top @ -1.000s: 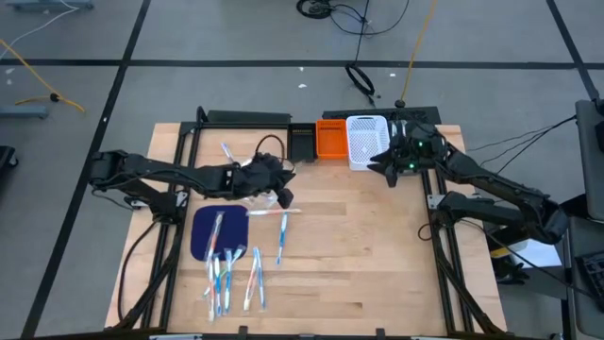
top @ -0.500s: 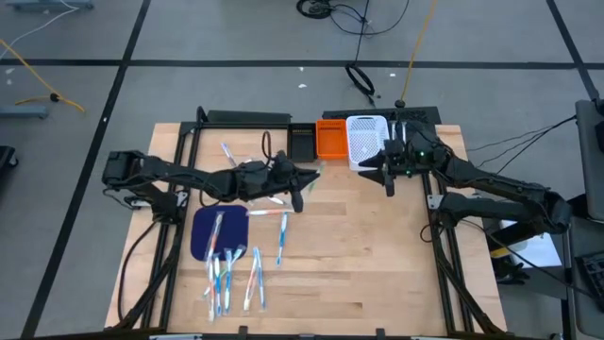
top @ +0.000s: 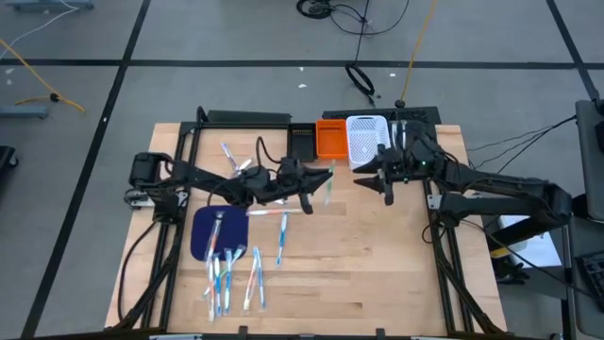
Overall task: Pick & Place Toothbrushes
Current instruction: Put the green toothbrush into the gray bin
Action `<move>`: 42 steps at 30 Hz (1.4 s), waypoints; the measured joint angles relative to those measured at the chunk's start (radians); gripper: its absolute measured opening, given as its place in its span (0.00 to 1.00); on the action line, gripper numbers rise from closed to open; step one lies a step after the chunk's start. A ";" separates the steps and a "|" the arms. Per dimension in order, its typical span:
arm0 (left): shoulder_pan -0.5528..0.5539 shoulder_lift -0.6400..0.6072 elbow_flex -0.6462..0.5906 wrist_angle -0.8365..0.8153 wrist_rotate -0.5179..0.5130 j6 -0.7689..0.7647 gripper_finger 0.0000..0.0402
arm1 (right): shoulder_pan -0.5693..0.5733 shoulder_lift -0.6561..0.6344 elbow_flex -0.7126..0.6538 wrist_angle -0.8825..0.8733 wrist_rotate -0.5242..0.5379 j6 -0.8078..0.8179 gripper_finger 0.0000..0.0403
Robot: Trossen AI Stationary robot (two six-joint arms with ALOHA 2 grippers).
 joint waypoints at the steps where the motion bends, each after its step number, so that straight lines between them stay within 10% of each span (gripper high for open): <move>1: 0.000 0.003 0.005 0.002 -0.001 0.009 0.02 | 0.008 0.009 0.000 0.014 -0.001 0.000 0.41; 23: 0.001 0.082 0.175 -0.118 0.007 0.079 0.03 | 0.093 0.197 0.000 0.300 -0.005 0.026 0.40; 34: 0.001 0.082 0.175 -0.118 0.007 0.078 0.05 | 0.097 0.224 0.000 0.300 -0.007 0.008 0.04; 42: 0.001 0.082 0.175 -0.124 0.005 0.099 0.11 | 0.097 0.224 0.000 0.295 -0.009 0.006 0.03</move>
